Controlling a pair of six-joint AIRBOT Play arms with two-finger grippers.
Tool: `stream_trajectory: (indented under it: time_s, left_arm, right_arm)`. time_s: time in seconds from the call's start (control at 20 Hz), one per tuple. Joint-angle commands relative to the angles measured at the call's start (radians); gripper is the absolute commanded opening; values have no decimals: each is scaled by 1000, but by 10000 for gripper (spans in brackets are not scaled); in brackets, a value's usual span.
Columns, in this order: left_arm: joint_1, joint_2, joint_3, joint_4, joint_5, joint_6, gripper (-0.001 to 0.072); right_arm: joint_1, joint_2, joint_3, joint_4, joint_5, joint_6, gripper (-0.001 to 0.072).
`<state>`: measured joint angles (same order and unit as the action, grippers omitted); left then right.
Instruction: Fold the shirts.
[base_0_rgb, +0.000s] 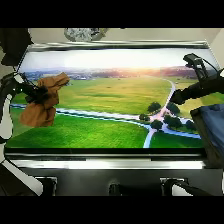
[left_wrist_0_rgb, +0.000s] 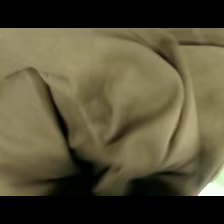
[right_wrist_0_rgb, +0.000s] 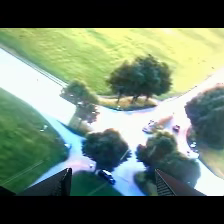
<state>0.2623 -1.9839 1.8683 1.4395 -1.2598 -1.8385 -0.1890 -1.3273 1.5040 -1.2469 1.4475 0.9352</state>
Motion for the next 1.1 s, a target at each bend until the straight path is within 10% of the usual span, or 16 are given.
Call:
stream_trajectory:
  time_s: [0.0,0.6,1.05]
  left_arm:
    - [8,-2,6,-24,-51,83,31]
    - [-399,795,68,-266,21,272,30]
    - [-914,817,-199,-312,23,329,30]
  right_arm:
    - [0,2,0,47,42,-8,624]
    - [0,325,3,-79,21,-8,623]
    - [0,521,2,-180,222,7,623]
